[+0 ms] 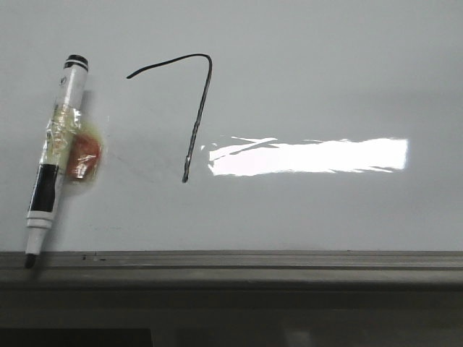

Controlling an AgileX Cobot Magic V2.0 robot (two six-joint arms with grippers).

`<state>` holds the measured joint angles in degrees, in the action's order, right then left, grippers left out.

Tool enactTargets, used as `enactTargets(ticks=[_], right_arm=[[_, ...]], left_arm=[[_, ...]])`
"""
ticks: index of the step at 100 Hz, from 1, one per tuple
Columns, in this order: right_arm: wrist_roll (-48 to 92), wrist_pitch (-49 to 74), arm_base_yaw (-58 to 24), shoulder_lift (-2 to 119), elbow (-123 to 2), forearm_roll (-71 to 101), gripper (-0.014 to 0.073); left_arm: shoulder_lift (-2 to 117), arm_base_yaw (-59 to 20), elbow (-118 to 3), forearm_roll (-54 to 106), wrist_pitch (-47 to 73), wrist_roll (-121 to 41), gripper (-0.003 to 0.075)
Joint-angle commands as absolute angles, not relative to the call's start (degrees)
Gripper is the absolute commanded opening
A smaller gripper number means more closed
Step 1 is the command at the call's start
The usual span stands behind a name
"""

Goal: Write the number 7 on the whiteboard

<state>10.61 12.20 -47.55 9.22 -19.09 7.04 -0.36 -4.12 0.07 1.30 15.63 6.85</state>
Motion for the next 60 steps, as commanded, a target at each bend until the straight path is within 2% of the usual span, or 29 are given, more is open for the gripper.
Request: enactTargets(ticks=[1,13,60], right_arm=[[11.19,7.83,-47.46,9.78,-20.45,6.67,-0.0064],[11.19,7.83,-47.46,9.78,-20.45,6.67,-0.0064],[11.19,7.83,-47.46,9.78,-20.45,6.67,-0.0064]], left_arm=[[-2.07,-3.29,1.43,1.96,11.87,9.22,-0.002],[-2.07,-3.29,1.41,1.16,17.25,9.22,-0.002],[-1.97,-3.29,1.41,1.58,17.15,9.22,-0.002]])
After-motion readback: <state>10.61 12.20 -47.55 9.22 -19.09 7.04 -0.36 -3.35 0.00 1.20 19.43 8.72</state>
